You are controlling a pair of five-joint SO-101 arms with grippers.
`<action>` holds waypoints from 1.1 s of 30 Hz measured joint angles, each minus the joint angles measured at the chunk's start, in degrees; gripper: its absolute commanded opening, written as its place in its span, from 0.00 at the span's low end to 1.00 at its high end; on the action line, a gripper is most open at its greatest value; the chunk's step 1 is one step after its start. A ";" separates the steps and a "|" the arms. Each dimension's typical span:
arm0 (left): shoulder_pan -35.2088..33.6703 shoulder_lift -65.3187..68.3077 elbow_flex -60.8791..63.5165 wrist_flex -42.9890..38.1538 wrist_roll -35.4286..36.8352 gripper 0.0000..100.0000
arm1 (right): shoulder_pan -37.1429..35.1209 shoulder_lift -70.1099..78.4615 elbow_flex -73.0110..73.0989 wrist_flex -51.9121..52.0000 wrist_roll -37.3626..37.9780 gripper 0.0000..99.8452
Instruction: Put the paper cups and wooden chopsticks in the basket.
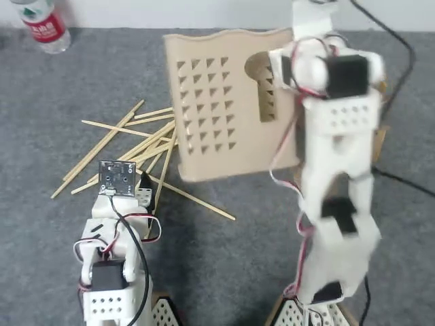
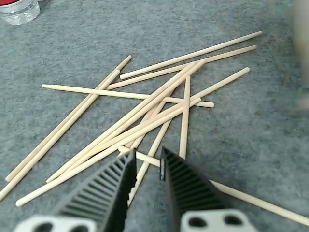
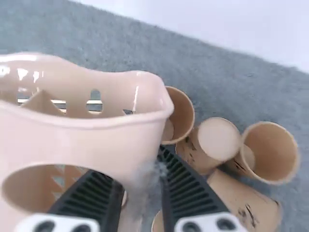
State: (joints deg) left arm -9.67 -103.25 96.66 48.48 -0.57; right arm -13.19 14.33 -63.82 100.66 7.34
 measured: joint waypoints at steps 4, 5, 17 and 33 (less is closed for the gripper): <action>0.09 0.00 0.00 0.00 0.00 0.08 | -2.02 -16.88 14.24 0.00 0.00 0.01; 0.18 0.00 0.00 0.00 0.00 0.08 | -2.20 -20.92 17.76 0.00 -0.09 0.01; 0.09 0.00 0.00 0.00 0.00 0.08 | -2.37 -69.45 74.99 -20.75 1.32 0.01; 0.18 0.00 0.00 0.00 0.00 0.08 | -2.37 -90.02 124.22 -66.20 -9.05 0.01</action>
State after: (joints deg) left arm -9.49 -103.25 96.66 48.48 -0.57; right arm -15.56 -75.69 60.40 34.46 -1.71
